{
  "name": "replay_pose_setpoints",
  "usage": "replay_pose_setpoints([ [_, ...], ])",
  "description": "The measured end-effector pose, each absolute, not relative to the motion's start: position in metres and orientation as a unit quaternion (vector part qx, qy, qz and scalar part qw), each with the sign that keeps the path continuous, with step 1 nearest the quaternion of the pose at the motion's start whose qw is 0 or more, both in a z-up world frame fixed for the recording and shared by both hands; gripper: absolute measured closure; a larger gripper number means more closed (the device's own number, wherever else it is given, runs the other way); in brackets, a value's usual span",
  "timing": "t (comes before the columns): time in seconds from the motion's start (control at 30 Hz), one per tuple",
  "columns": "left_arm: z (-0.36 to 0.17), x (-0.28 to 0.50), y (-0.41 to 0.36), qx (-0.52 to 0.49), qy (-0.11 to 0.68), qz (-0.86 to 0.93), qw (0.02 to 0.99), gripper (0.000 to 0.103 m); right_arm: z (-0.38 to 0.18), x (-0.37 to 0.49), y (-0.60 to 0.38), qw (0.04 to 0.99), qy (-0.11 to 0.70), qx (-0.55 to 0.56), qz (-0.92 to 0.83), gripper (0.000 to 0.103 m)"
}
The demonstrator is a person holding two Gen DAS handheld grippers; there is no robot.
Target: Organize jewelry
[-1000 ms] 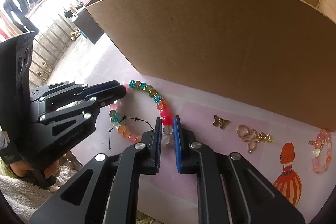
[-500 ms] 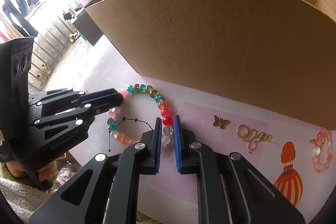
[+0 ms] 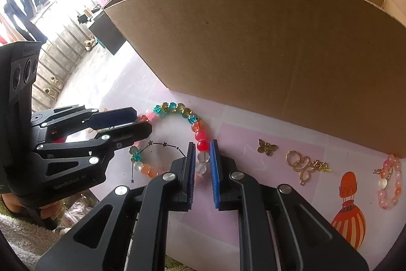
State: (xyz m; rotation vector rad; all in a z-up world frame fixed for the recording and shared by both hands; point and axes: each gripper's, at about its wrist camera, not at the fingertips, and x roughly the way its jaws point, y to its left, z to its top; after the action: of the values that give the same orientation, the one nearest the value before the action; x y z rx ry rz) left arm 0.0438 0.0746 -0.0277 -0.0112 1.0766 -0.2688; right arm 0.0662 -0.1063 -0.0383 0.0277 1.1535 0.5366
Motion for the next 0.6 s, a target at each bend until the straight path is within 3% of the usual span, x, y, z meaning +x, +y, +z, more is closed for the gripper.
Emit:
replay_pose_setpoints([
  [0.1, -0.028, 0.042, 0.072, 0.01, 0.511, -0.122, 0.851, 0.074, -0.038, 0.066, -0.106, 0.804, 0.539, 0.013, 0.251, 0.091],
  [0.17, -0.028, 0.042, 0.07, 0.024, 0.51, -0.118, 0.852, 0.084, -0.038, 0.066, -0.106, 0.804, 0.539, 0.013, 0.25, 0.091],
  [0.27, -0.028, 0.04, 0.068, 0.036, 0.507, -0.115, 0.854, 0.09, -0.038, 0.066, -0.106, 0.805, 0.538, 0.012, 0.25, 0.091],
  [0.6, -0.029, 0.033, 0.065, 0.052, 0.488, -0.121, 0.863, 0.094, -0.035, 0.062, -0.107, 0.809, 0.53, 0.006, 0.253, 0.091],
])
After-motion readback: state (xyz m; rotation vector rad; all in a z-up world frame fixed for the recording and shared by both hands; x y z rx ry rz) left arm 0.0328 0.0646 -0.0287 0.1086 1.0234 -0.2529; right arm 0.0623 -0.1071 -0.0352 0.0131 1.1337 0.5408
